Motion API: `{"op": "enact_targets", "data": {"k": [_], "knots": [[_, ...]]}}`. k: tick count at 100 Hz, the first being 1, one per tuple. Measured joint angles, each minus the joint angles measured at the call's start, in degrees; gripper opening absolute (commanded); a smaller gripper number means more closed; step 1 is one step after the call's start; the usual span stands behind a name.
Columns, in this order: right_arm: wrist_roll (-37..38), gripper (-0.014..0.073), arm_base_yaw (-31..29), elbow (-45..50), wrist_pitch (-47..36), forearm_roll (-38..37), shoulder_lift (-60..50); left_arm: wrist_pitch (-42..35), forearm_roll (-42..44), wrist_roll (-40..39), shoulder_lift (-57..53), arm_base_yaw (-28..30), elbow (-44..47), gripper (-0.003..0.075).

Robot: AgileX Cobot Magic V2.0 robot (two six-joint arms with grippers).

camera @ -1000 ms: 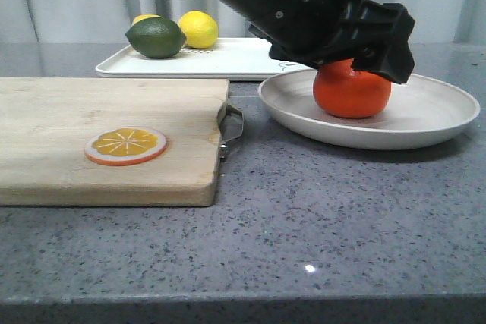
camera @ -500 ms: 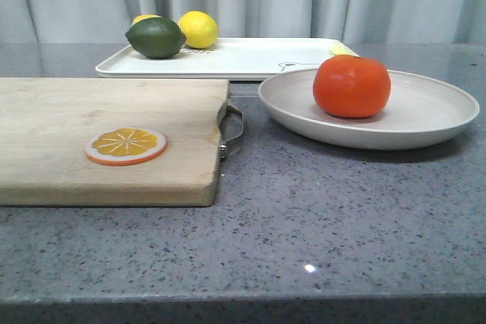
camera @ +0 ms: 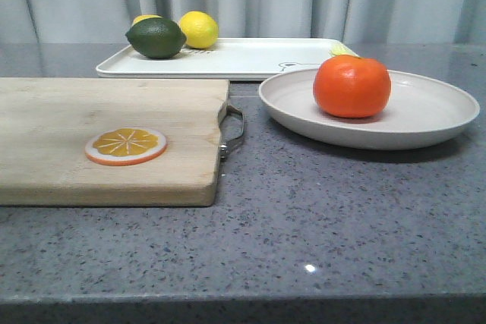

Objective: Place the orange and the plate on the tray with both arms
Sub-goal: 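Raise the left gripper away from the plate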

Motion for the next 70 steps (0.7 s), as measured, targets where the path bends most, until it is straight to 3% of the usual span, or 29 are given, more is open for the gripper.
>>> {"op": "enact_targets", "data": {"k": [38,70], "knots": [[0.0,0.051,0.0,0.0,0.21,0.0,0.0,-1.4,0.0,0.0,-21.66,6.41,18.08,0.0585],[0.0,0.051,0.0,0.0,0.21,0.4,0.0,-2.47,0.0,0.0,-24.3,7.59,21.64,0.0585]]}}
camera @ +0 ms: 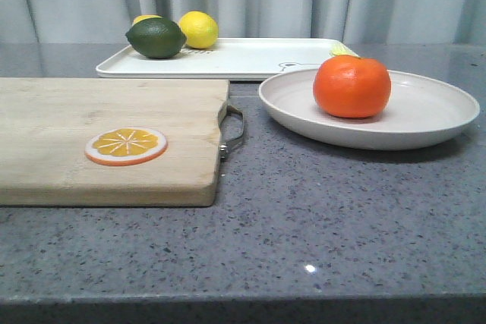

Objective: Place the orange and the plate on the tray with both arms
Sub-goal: 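Raise the left gripper away from the plate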

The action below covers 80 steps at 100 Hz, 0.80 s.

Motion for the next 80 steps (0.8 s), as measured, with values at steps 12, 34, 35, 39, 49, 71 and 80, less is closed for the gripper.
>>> {"op": "enact_targets", "data": {"k": [12,34,35,39,49,71,80], "knots": [[0.0,0.051,0.0,0.0,-0.29,1.82,0.56,-0.14,0.0,0.0,-0.04,0.0,0.0,0.0585],[0.0,0.051,0.0,0.0,-1.86,3.59,7.23,-0.28,0.0,0.0,-0.04,0.0,0.0,0.0585],[0.0,0.051,0.0,0.0,-2.19,3.7,7.89,-0.28,0.0,0.0,-0.04,0.0,0.0,0.0585],[0.0,0.051,0.0,0.0,-3.02,4.27,9.59,-0.28,0.0,0.0,-0.04,0.0,0.0,0.0585],[-0.21,0.051,0.0,0.0,-6.74,5.64,15.07,-0.28,0.0,0.0,-0.04,0.0,0.0,0.0585],[-0.57,0.0509,0.0,-0.7,-15.25,9.7,27.5,-0.38,0.0,0.0,-0.04,0.0,0.0,0.0585],[-0.7,0.0509,0.0,-2.14,-16.72,10.67,33.2,-0.38,0.0,0.0,-0.04,0.0,0.0,0.0585]]}}
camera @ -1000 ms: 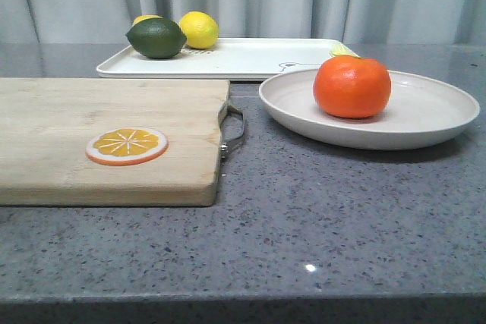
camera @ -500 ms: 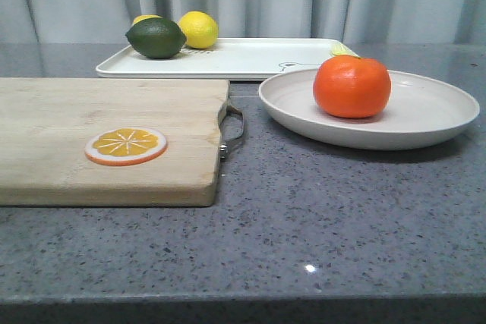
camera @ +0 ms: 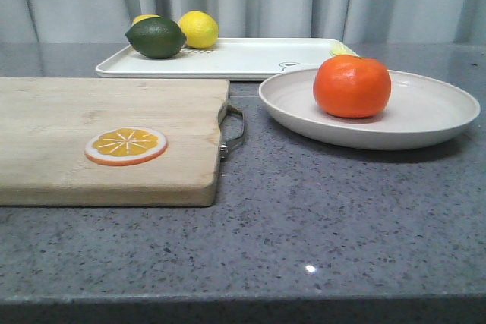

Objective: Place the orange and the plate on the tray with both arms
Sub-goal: 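Raise the left gripper away from the plate, then lower the right gripper to grip the plate rim nearest it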

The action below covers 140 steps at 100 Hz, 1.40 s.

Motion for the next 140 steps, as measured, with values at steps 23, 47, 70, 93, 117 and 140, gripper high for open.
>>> {"op": "enact_targets", "data": {"k": [23,47,70,93,117,140], "knots": [[-0.11,0.0509,0.48,-4.83,-2.53,1.29,11.58,0.0,0.0,0.0,0.0,0.0,0.0,0.0585],[-0.11,0.0509,2.8,-8.31,-4.41,1.85,19.86,0.0,0.0,0.0,0.0,0.0,0.15,0.0585],[-0.19,0.0509,3.21,-9.33,-5.26,2.76,24.77,0.0,0.0,0.0,0.0,0.0,0.15,0.0585],[-0.19,0.0509,4.52,-9.43,-5.57,2.96,28.0,0.0,0.0,0.0,0.0,0.0,0.15,0.0585],[-0.48,0.0507,5.17,-9.94,-6.84,3.31,29.97,0.0,0.0,0.0,0.0,0.0,0.15,0.0585],[-0.48,0.0496,5.17,-10.05,-7.42,4.62,30.2,0.0,0.0,0.0,0.0,0.0,0.15,0.0585]]}}
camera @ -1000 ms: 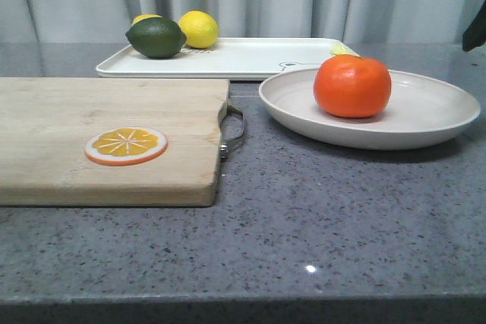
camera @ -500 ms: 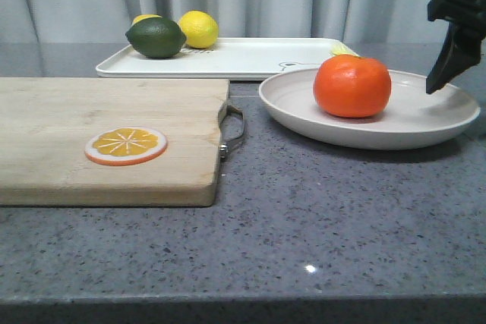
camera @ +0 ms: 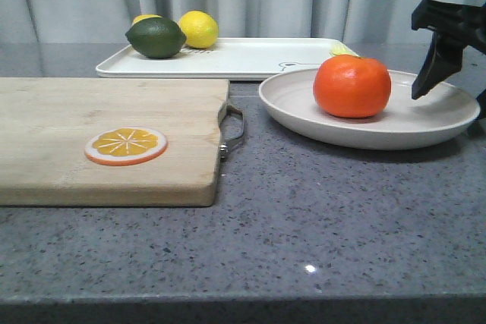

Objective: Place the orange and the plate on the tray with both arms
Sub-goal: 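Lower the right gripper to grip the plate rim nearest it, then lift the plate with the right gripper and set it on the tray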

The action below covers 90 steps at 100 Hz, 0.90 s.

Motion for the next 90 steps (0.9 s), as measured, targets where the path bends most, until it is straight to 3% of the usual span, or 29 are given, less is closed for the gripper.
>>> {"op": "enact_targets", "data": {"k": [63,90], "knots": [[0.38,-0.0069,0.0,0.0,1.17,2.89,0.49,0.0,0.0,0.0,0.0,0.0,0.0,0.0585],[0.45,-0.0064,0.0,-0.37,1.61,4.54,0.49,0.0,0.0,0.0,0.0,0.0,0.0,0.0585]]}}
